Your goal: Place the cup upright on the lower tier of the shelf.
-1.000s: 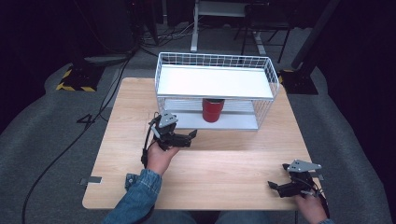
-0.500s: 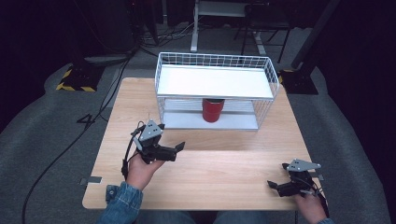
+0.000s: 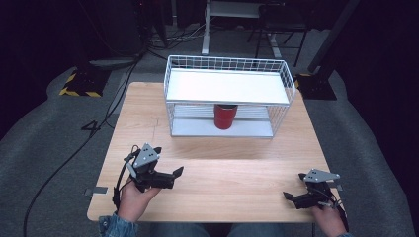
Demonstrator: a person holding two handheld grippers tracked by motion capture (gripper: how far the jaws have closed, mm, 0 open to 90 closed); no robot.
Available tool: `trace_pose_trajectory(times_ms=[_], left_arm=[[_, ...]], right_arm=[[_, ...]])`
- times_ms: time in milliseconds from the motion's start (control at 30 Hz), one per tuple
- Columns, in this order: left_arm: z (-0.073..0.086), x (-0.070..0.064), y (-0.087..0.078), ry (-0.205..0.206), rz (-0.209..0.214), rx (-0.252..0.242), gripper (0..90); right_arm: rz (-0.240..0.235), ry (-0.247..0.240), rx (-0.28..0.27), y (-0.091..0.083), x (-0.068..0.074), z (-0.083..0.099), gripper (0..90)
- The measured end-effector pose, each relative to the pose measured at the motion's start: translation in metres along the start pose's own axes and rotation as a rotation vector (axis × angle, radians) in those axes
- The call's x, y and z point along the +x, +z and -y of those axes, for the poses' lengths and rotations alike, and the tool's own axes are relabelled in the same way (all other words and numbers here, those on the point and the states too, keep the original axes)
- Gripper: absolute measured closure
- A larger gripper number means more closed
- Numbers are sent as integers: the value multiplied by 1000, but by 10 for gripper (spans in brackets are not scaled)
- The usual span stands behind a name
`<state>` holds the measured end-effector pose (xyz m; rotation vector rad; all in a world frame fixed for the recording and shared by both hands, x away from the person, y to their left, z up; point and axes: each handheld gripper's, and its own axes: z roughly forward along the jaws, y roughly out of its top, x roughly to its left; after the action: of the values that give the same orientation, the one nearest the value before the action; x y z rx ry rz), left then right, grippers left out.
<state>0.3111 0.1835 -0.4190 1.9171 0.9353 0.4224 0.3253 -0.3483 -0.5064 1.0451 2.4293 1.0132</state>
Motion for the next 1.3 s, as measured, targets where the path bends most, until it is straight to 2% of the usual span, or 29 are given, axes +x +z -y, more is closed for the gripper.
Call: trace_pose_trajectory(times_ms=[67, 200, 267, 333, 367, 433, 467, 533, 633, 667, 700, 733, 767, 867, 967, 1033, 1100, 1133, 1267, 1300], left_arm=[[8, -3, -3, -1, -22, 5, 0], [20, -6, -3, -16, -22, 43, 1], [23, -4, -3, -15, -27, 53, 1], [31, -1, -2, -43, -27, 78, 1], [37, 3, 0, -62, -41, 103, 1], [40, 5, 1, -68, -44, 114, 1], [47, 8, 3, -72, -55, 141, 1], [53, 9, 5, -84, -64, 164, 1], [57, 12, 7, -77, -76, 191, 4], [61, 13, 9, -81, -84, 216, 4], [61, 13, 9, -81, -84, 216, 4], [65, 14, 11, -79, -91, 244, 6], [65, 14, 11, -79, -91, 244, 8], [72, 15, 17, -86, -106, 292, 8], [74, 15, 20, -70, -114, 310, 11], [75, 14, 23, -48, -125, 341, 12], [76, 13, 25, -43, -128, 344, 18], [77, 13, 27, -36, -144, 360, 21], [80, 13, 29, -42, -143, 335, 9], [81, 14, 30, -44, -141, 313, 3]], right_arm=[[0, 0, 0, 0, 0, 0, 0], [0, 0, 0, 0, 0, 0, 0], [0, 0, 0, 0, 0, 0, 0], [0, 0, 0, 0, 0, 0, 0], [0, 0, 0, 0, 0, 0, 0], [0, 0, 0, 0, 0, 0, 0], [0, 0, 0, 0, 0, 0, 0], [0, 0, 0, 0, 0, 0, 0], [0, 0, 0, 0, 0, 0, 0], [0, 0, 0, 0, 0, 0, 0], [0, 0, 0, 0, 0, 0, 0], [0, 0, 0, 0, 0, 0, 0], [0, 0, 0, 0, 0, 0, 0], [0, 0, 0, 0, 0, 0, 0], [0, 0, 0, 0, 0, 0, 0], [0, 0, 0, 0, 0, 0, 0], [0, 0, 0, 0, 0, 0, 0], [0, 0, 0, 0, 0, 0, 0], [0, 0, 0, 0, 0, 0, 0], [0, 0, 0, 0, 0, 0, 0]])
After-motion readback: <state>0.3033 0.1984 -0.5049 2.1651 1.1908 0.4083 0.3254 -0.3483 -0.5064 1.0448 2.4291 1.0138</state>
